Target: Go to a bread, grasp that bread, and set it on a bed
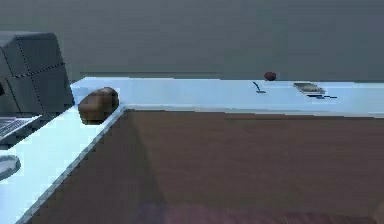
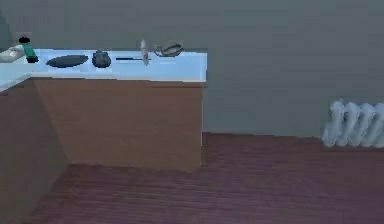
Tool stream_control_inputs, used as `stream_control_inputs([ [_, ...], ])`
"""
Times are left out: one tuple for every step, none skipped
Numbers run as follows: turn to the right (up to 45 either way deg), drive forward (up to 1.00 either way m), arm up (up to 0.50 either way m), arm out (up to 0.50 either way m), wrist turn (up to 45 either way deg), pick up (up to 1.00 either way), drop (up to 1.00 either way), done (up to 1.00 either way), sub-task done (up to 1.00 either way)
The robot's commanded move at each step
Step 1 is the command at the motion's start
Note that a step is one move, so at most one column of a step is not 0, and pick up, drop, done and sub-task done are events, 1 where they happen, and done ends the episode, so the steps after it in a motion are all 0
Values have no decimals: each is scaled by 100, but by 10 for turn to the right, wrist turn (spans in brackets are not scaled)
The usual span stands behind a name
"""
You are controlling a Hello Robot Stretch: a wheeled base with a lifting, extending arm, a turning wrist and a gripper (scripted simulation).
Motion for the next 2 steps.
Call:
stream_control_inputs([
  [0,80,0,0,0,0,0,0,0],
  [-450,0,0,0,0,0,0,0,0],
])
